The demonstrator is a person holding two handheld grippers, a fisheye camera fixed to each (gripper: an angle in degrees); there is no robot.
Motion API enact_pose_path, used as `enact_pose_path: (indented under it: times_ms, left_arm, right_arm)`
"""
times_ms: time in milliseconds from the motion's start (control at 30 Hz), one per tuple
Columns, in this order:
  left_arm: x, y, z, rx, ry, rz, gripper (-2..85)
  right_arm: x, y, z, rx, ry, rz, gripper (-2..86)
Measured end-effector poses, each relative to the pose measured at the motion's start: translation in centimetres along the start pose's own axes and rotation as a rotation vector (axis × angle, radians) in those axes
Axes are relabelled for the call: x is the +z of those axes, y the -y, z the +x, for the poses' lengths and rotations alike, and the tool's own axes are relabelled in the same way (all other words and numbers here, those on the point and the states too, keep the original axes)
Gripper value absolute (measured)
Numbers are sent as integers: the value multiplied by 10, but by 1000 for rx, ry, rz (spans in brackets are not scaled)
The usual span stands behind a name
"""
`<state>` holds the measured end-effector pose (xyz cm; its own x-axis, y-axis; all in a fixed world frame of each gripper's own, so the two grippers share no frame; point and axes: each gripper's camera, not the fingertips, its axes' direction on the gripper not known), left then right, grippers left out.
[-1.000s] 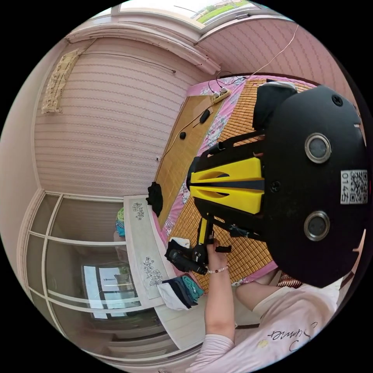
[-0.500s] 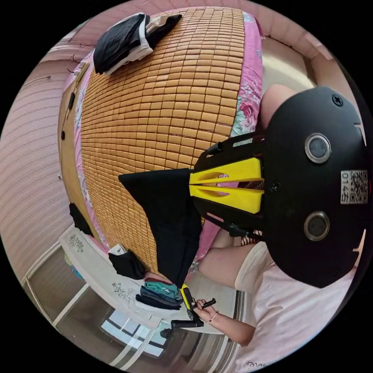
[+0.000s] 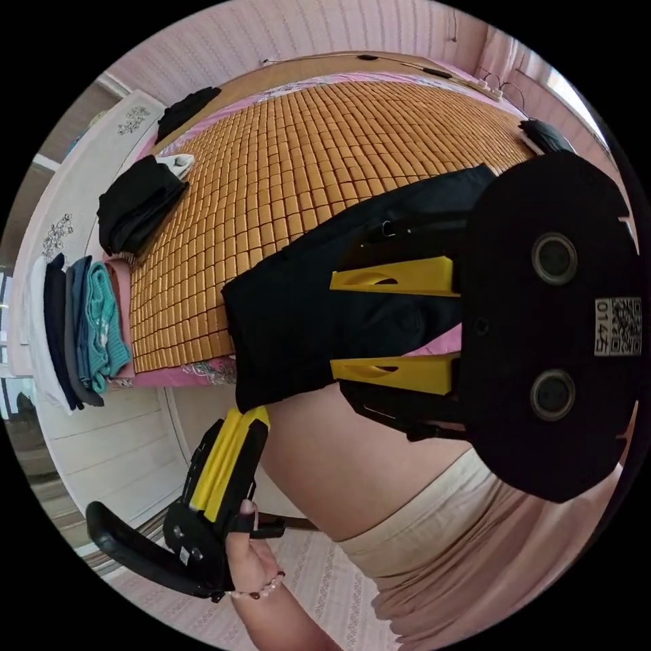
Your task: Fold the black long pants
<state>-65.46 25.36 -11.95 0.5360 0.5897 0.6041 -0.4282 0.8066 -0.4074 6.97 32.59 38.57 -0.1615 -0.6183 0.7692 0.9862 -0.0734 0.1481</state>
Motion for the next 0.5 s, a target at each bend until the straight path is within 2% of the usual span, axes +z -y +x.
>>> enact_pose_path:
  times_ms: [67, 167, 267, 433, 500]
  left_arm:
    - [1, -5, -10, -24, -50, -17, -10]
    - [5, -16, -14, 22, 22, -44, -10]
    - [5, -23, -26, 20, 25, -31, -10]
    - [0, -24, -47, -2, -12, -3, -10]
    - [-8, -20, -48, 56, -2, 27, -10]
  right_arm:
    - [22, 21, -3, -65, -17, -73, 131]
    - [34, 43, 14, -49, 18, -111, 108]
    - [31, 44, 38, 5, 107, -68, 45]
    - [18, 31, 65, 63, 139, 35, 22]
    - [4, 12, 95, 150, 255, 120, 17]
